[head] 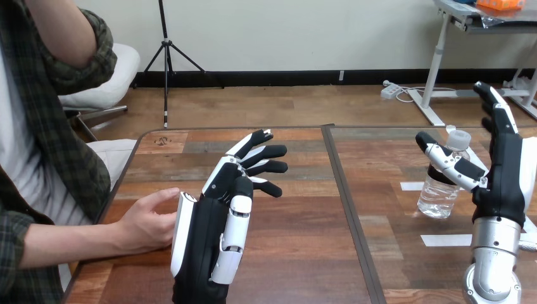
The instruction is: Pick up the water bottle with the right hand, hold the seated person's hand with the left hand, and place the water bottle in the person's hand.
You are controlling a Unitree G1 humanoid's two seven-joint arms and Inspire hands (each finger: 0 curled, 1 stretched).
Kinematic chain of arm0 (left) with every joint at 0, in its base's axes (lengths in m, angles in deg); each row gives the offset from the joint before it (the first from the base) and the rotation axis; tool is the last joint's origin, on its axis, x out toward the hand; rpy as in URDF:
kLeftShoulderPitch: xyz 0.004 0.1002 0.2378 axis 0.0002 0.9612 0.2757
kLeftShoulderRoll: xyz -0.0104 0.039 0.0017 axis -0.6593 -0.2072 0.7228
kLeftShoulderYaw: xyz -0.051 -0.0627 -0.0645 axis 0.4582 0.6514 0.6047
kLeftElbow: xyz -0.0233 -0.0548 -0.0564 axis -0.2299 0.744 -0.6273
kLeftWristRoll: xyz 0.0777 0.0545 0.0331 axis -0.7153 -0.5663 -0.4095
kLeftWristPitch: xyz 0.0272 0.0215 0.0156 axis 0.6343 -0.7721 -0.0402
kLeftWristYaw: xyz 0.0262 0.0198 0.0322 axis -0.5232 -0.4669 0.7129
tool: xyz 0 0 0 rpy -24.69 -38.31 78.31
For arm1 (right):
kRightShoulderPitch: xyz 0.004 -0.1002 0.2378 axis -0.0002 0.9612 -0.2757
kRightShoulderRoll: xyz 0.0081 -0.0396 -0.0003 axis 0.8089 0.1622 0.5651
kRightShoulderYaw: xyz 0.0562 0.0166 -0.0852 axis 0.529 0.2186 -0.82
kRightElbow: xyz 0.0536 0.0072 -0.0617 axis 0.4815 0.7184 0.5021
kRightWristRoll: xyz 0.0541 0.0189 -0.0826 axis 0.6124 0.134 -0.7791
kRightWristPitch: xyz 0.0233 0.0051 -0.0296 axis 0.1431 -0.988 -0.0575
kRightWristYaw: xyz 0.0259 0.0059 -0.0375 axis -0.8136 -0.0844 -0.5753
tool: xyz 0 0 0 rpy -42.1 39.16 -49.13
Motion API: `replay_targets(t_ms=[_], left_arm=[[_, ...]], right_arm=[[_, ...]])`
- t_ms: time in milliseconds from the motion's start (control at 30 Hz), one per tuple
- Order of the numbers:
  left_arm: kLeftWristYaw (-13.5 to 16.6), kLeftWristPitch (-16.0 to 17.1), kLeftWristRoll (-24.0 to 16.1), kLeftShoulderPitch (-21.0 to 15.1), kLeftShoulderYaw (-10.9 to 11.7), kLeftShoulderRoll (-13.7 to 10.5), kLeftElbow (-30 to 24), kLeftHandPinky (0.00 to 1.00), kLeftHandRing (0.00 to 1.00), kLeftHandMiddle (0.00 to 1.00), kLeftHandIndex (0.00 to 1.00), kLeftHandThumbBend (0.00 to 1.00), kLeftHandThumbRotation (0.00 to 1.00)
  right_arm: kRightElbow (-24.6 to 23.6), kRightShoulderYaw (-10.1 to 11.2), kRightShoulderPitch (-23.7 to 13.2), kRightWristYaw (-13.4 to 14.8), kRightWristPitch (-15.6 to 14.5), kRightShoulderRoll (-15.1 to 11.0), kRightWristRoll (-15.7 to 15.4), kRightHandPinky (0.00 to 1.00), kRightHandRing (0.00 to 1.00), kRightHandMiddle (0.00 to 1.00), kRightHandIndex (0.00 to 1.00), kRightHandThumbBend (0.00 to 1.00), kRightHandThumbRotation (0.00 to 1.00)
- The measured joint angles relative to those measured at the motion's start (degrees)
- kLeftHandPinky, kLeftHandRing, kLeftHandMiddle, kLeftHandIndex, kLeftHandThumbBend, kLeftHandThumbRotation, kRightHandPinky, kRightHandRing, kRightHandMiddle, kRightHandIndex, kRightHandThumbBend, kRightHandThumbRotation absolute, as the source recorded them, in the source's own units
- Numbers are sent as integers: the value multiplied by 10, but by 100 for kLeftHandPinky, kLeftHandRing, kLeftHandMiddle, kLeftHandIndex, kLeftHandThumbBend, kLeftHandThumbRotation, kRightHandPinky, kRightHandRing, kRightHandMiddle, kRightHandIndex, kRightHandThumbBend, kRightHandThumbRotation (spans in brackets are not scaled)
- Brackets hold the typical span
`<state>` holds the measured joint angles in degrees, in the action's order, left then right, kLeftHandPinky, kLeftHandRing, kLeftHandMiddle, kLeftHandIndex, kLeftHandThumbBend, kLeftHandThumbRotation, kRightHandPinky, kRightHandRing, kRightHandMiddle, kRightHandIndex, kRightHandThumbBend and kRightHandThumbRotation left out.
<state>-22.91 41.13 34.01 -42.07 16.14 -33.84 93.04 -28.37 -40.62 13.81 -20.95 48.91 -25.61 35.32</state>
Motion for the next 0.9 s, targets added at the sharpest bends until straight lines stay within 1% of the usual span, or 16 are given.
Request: replay_targets(t_ms=[267, 767, 900], left_arm=[[0, 0, 0, 0, 0, 0, 0, 51, 68, 74, 81, 14, 100], [0, 0, 0, 0, 0, 0, 0, 51, 68, 73, 81, 10, 100], [0, 0, 0, 0, 1, 0, 0, 51, 68, 73, 81, 10, 100]], right_arm=[[21, 0, -9, -5, -7, 0, 14, 90, 91, 90, 85, 73, 0], [44, -6, -18, -5, -36, -1, 14, 93, 93, 91, 86, 73, 0], [51, -6, -23, -3, -46, -2, 14, 93, 93, 90, 86, 73, 0]])
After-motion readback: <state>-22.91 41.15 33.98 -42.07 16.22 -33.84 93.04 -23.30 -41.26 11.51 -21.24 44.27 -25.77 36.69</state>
